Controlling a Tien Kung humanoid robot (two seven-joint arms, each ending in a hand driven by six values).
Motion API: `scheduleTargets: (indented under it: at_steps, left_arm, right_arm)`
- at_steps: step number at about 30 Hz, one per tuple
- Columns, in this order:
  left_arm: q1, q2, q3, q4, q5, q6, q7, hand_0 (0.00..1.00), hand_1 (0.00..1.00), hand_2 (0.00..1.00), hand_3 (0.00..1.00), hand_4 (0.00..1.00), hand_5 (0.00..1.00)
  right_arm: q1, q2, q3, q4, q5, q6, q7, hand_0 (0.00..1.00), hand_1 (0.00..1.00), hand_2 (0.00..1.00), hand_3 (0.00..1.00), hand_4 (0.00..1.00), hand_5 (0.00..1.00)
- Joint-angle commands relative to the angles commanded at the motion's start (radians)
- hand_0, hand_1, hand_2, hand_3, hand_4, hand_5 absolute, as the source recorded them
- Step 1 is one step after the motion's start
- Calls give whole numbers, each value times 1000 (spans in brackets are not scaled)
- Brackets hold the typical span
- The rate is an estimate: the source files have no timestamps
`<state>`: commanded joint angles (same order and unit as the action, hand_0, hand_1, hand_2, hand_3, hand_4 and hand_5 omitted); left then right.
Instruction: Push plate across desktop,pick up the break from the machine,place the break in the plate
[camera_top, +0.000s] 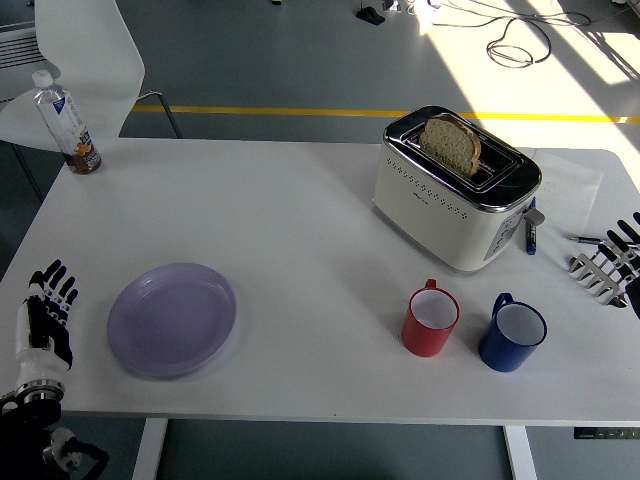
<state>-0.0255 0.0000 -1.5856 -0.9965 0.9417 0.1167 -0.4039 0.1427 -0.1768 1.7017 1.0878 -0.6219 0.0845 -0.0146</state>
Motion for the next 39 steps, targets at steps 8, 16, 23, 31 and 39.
scheduleTargets:
  at_steps: [8, 16, 23, 31, 39]
  left_arm:
    - [-1, 0, 22, 8, -2, -10, 8, 882, 886, 913, 815, 519, 998]
    - [-7, 0, 53, 9, -8, -17, 11, 878, 883, 912, 814, 521, 998]
    - [-12, 0, 81, 11, -15, -19, 12, 876, 880, 910, 813, 522, 998]
    - [-18, 0, 110, 17, -21, -23, 12, 875, 880, 911, 813, 522, 998]
    - [-22, 0, 125, 18, -24, -27, 13, 870, 878, 909, 811, 522, 998]
  right_arm:
    - [-1, 1, -1, 0, 0, 0, 0, 781, 738, 743, 742, 467, 818]
    - [3, 2, 1, 0, -1, 0, 0, 780, 737, 743, 742, 467, 819]
    - [7, 2, 3, 0, -1, 0, 1, 781, 737, 742, 742, 467, 817]
    - [8, 3, 5, 1, -1, 0, 1, 780, 737, 742, 742, 467, 818]
    - [8, 3, 8, 0, 0, 0, 1, 780, 737, 742, 742, 468, 821]
